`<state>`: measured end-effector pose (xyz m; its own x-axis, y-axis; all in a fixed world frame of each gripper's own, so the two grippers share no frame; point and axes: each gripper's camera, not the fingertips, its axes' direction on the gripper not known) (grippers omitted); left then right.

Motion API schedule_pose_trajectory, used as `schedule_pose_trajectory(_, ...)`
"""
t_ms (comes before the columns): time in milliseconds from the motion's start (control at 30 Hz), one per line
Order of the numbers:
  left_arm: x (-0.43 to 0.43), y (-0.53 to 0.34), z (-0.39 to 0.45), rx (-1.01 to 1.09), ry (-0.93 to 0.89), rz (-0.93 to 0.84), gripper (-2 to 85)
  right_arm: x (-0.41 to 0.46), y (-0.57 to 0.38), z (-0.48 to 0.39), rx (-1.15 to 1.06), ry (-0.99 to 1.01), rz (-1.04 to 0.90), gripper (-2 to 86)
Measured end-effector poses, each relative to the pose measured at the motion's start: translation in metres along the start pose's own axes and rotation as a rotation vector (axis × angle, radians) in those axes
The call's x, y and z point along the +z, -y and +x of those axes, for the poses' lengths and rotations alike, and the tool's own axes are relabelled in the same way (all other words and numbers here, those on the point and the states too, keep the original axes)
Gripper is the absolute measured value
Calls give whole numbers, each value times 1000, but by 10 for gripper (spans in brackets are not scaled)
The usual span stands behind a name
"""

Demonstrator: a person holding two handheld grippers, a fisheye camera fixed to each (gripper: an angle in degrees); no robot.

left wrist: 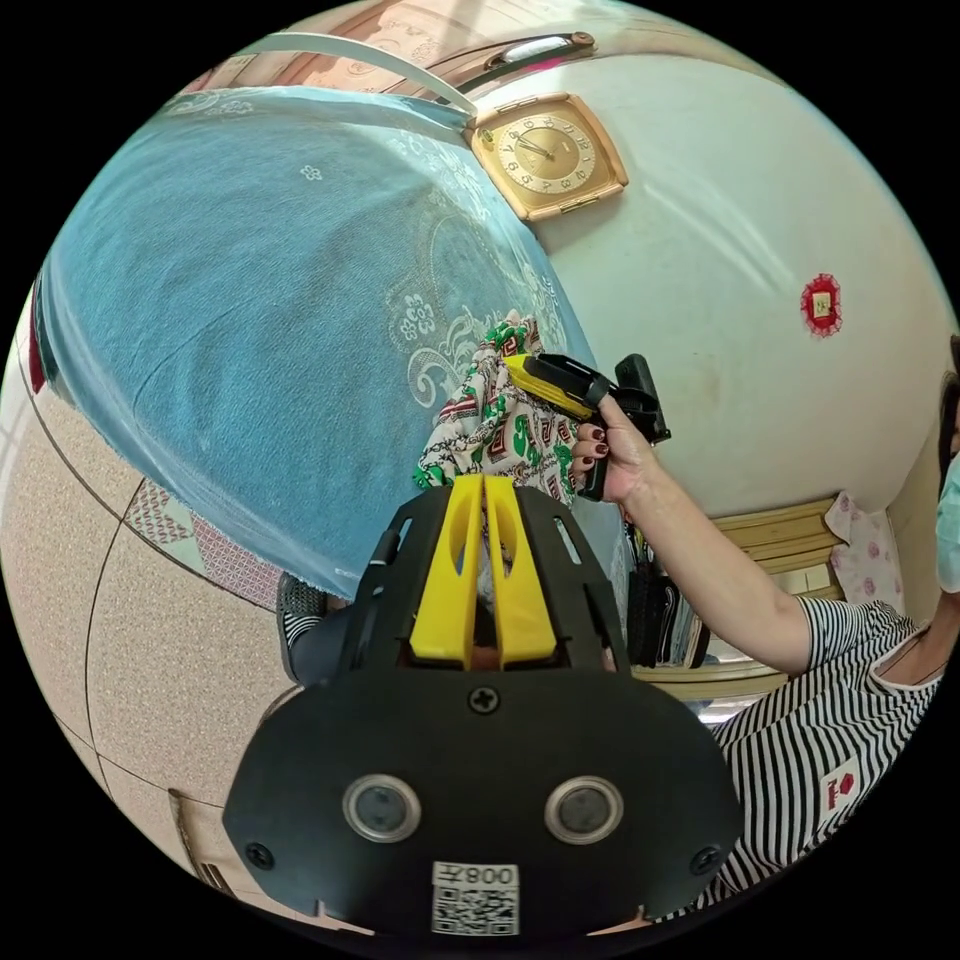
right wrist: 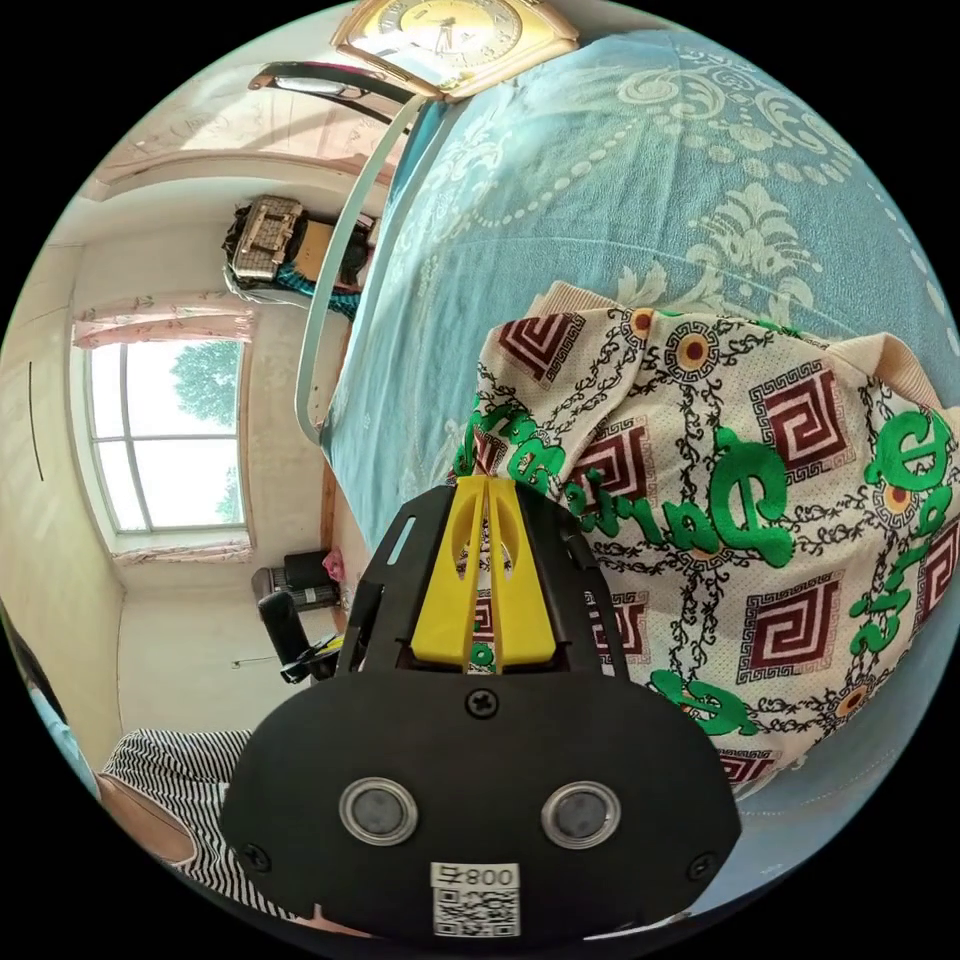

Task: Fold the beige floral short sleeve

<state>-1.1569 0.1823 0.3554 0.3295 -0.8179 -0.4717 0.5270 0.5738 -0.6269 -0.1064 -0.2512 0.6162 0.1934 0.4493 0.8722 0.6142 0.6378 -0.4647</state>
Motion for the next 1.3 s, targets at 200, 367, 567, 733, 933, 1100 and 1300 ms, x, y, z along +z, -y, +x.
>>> schedule_pose_trajectory(200, -9, 1, -10, 2, 4, -8, 13, -41, -29, 5, -84, 33, 89, 5)
schedule_pose_trajectory(367, -11, -7, -26, -40, -29, -58, 55, -81, -109, 38, -73, 55, 143, 20)
schedule_pose_trajectory(567, -2, -2, -47, -141, -153, -75, 86, -104, -205, 97, 144, 107, 166, 62)
schedule_pose_trajectory(733, 0, 3, -53, -163, -198, -92, 90, -98, -239, 127, 247, 152, 104, 80)
schedule_pose_trajectory(933, 11, 3, -50, -150, -219, -141, 91, -99, -249, 137, 276, 239, 111, 81)
schedule_pose_trajectory(1100, 22, 5, -39, -112, -247, -196, 88, -100, -254, 143, 281, 283, 97, 70)
schedule_pose_trajectory(1300, 64, 6, -12, -57, -257, -385, 88, -112, -267, 162, 314, 379, 130, 59)
